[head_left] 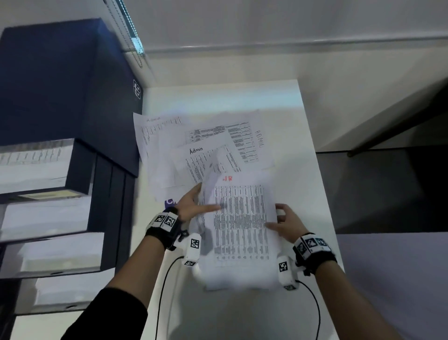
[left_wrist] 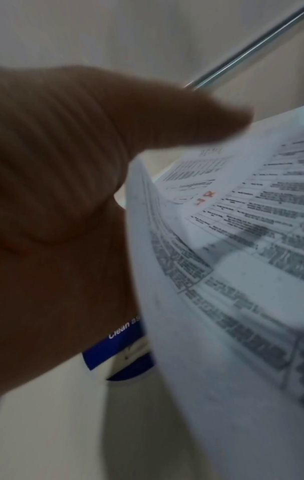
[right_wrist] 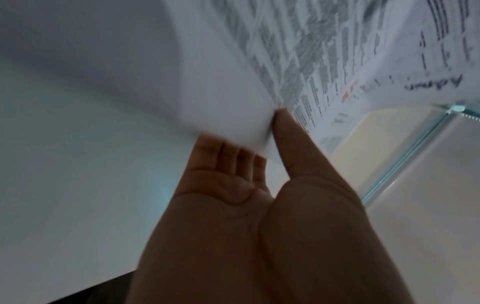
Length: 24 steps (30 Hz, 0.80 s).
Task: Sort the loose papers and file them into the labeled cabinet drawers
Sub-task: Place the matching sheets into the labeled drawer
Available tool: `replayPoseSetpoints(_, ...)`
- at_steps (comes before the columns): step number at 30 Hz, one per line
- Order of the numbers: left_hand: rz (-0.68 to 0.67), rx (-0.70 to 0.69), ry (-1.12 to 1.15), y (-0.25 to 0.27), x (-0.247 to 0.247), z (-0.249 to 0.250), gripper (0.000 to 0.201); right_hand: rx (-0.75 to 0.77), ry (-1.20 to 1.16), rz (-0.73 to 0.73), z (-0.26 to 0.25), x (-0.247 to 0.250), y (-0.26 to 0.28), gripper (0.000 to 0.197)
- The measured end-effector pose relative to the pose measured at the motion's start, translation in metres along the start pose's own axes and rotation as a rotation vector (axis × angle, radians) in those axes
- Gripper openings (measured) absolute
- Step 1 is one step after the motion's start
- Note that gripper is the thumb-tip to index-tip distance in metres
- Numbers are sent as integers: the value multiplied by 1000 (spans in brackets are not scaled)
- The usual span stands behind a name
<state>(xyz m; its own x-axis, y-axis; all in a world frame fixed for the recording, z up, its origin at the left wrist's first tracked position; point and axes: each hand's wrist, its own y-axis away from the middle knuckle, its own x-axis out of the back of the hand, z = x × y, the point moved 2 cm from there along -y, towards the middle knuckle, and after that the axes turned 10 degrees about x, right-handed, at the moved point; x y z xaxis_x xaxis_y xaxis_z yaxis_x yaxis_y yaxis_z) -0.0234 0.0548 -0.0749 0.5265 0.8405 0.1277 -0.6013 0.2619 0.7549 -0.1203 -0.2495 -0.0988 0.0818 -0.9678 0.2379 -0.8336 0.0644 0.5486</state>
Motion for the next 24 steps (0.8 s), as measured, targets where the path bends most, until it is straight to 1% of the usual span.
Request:
replayPoseSetpoints(1,11,7,-43,1,-1,-1,92,5,-21,58,-3,4,0,64)
replayPoseSetpoints(2,70,8,-74,0,1,-1,78,10,-6,132,-6,8,1,61)
replayPoseSetpoints(3,182,10,-87,1,4,0,58,19,30,200,-10,12,2,54)
replayPoseSetpoints(4,318,27,-87,2,8,1,38,33,85,247,-15,16,2,41)
replayPoseSetpoints(5,436,21,-56,4,12,2,27,70,126,277,-22,19,4,26)
replayPoseSetpoints(6,533,-6,-10,6,18,2,26,120,168,306,-32,22,6,21)
replayPoseSetpoints(8,629,-71,77,16,24,11,29,271,223,405,-54,31,12,24)
replayPoseSetpoints(10,661,-124,178,29,29,23,55,482,223,541,-82,41,23,20)
replayPoseSetpoints(11,693,-164,207,39,31,31,64,580,183,599,-96,45,31,17)
replayPoseSetpoints(12,731,-198,227,45,34,36,74,642,103,635,-106,48,37,14)
replayPoseSetpoints(13,763,-212,242,53,35,41,85,663,3,635,-113,50,42,12)
replayPoseSetpoints(14,766,-187,274,50,39,37,98,646,-72,606,-114,50,43,14)
replayPoseSetpoints(15,743,-137,299,54,39,37,108,591,-107,557,-115,48,44,17)
replayPoseSetpoints(16,707,-74,306,51,40,30,113,513,-70,496,-111,43,40,18)
replayPoseSetpoints(17,664,-27,291,51,37,22,108,442,17,437,-107,35,36,14)
replayPoseSetpoints(18,629,-10,247,50,35,14,89,404,114,393,-103,27,32,11)
replayPoseSetpoints(19,618,-20,161,52,33,9,64,393,185,364,-100,19,30,16)
replayPoseSetpoints(20,642,-44,71,57,32,6,47,399,218,352,-97,12,28,24)
replayPoseSetpoints(22,691,-82,-31,72,28,9,39,421,212,363,-101,3,33,40)
replayPoseSetpoints(23,716,-85,-58,82,27,13,38,439,209,382,-105,2,38,47)
replayPoseSetpoints(24,743,-98,-83,90,29,15,43,456,212,400,-108,1,43,48)
